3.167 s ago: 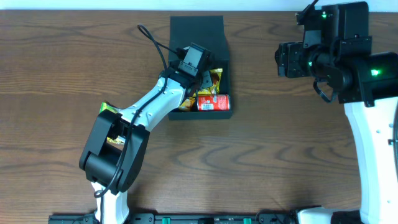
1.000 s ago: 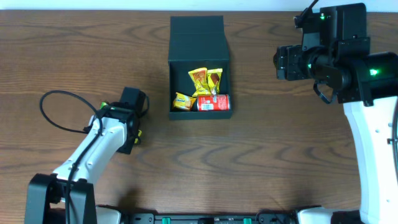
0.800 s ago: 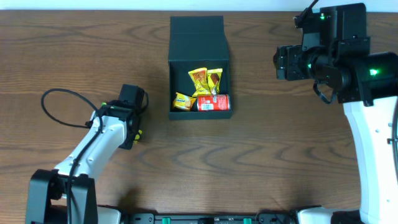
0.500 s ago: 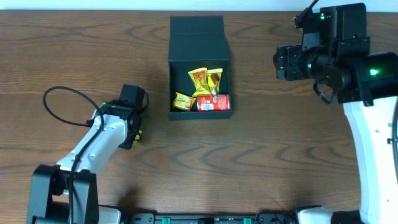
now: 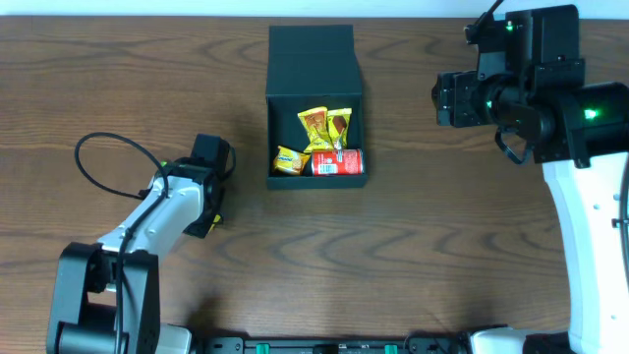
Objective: Pack container
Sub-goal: 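Grasp the yellow Apollo chocolate packet on the table with the left gripper, then carry the Apollo packet into the box and lower it beside the others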
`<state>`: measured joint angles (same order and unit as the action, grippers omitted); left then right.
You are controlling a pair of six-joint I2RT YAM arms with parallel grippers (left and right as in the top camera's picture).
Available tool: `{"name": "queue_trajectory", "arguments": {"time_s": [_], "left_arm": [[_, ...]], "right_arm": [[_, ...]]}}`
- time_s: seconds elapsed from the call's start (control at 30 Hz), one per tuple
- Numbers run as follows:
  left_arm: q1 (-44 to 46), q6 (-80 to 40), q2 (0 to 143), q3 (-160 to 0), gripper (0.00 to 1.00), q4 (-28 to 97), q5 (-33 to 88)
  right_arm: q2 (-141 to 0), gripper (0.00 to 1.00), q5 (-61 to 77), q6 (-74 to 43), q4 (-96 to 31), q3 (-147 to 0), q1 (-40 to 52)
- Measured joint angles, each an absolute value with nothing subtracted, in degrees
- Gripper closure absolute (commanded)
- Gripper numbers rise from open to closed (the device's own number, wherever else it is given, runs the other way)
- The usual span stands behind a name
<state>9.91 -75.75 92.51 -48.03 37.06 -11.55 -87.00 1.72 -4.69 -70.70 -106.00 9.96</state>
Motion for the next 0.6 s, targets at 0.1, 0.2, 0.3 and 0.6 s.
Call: {"name": "queue_trajectory", "arguments": {"time_s": [0.1,0.2,0.3,0.6], "left_arm": [[9.7,-74.7,92.7,-48.0,0.85,37.1,-11.6],[9.7,-74.1,92.7,-48.0,0.94,37.1,-11.9],[9.7,-72.1,92.7,-48.0,0.94,37.0,-12.1],[10.0,-60.4,92.5,-52.8,0.94,43.5,-9.8]], "right_arm": [[-87.0,0.23,1.7,-4.7,-70.7,-106.0,10.0],[-87.0,0.23,1.7,-4.7,-70.7,-106.0,10.0],[-87.0,0.23,1.7,-4.7,-70.7,-106.0,10.0],[-87.9,0.2,1.4,-4.4,-70.7,-106.0,10.0]]}}
